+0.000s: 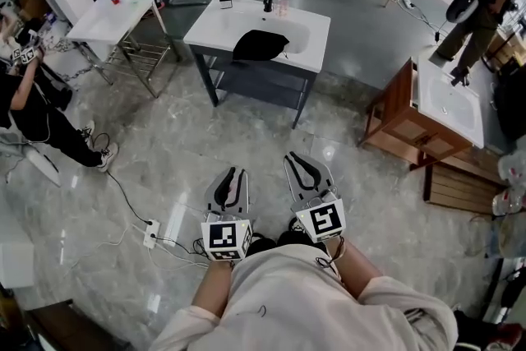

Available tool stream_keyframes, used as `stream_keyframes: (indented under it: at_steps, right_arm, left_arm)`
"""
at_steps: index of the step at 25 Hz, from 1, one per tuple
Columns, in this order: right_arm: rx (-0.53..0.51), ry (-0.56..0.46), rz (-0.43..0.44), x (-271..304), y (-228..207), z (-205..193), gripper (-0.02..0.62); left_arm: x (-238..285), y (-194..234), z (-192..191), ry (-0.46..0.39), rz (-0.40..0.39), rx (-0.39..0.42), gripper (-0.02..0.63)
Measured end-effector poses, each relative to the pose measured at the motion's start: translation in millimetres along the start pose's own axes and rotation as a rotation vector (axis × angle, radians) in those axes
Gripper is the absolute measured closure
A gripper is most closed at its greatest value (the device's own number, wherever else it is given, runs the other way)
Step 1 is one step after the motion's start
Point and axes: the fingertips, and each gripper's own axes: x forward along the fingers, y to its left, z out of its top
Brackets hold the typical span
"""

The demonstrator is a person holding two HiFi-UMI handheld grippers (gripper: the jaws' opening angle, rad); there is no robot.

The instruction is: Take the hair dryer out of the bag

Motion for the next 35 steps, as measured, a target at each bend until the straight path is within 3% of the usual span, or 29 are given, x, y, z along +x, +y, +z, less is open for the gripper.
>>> stream_keyframes:
  at_steps: [6,11,20,26,35]
  right_arm:
    - [0.006,0.03,-0.02,24.0,6.0,-13.7,0.557]
    - [-0.012,0.048,-0.023,55.6,-17.0,-23.3,0.557]
    - [-0.018,-0.022,0.002,162.2,-96.6,-15.6,0.557]
    - [-0.023,-0.016,0.028,214.0,-155.1,-22.1,0.557]
    - [0.093,0.123,-0.02,259.1,-228.6,-72.8,0.557]
  left_arm:
    - [4.2,27.8,-20.0,0.037,-0.014,-0.022,0.514]
    - [35.9,42.5,-22.2,0.046,-0.008,-0.026,0.515]
    - [155.9,76.0,12.8,0.021,0.013,0.039,0.517]
    - [235.1,85.7,20.5,0.092,0.033,0.025,0.518]
    - [327.4,86.5,6.8,0.201,-0.012,0.072,0.518]
